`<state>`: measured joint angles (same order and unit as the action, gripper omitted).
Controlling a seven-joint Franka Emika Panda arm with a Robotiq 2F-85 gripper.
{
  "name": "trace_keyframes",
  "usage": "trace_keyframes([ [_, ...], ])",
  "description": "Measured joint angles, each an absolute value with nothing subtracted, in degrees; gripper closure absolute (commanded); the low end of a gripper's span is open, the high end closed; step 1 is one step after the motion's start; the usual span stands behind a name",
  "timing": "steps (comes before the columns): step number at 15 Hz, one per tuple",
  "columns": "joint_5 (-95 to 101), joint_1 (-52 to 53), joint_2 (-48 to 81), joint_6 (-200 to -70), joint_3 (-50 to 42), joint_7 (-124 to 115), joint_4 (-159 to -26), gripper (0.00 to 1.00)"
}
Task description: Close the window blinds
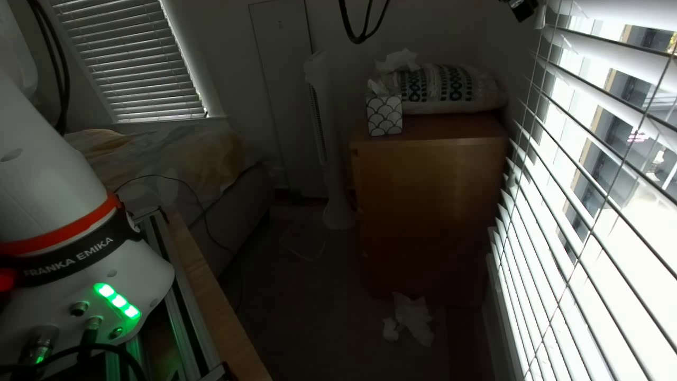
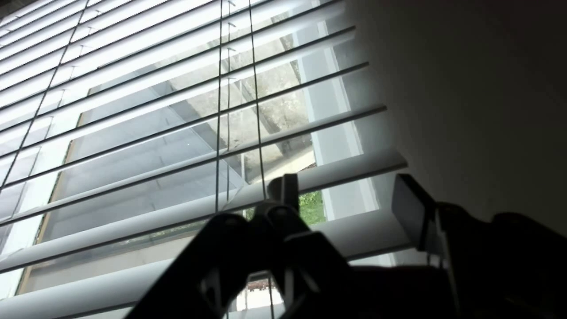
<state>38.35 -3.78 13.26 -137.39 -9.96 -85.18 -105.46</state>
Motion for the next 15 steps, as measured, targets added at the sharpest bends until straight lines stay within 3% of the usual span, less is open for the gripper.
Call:
trace_keyframes([
  [3, 38.66, -3.68, 13.84, -137.32, -10.33, -85.42, -105.15, 0.31],
  [12, 38.83, -3.56, 14.65, -137.03, -10.98, -85.46, -104.93, 0.39],
  [15, 38.84, -3.38, 14.65, -136.43, -11.04, -85.46, -104.93, 0.36],
])
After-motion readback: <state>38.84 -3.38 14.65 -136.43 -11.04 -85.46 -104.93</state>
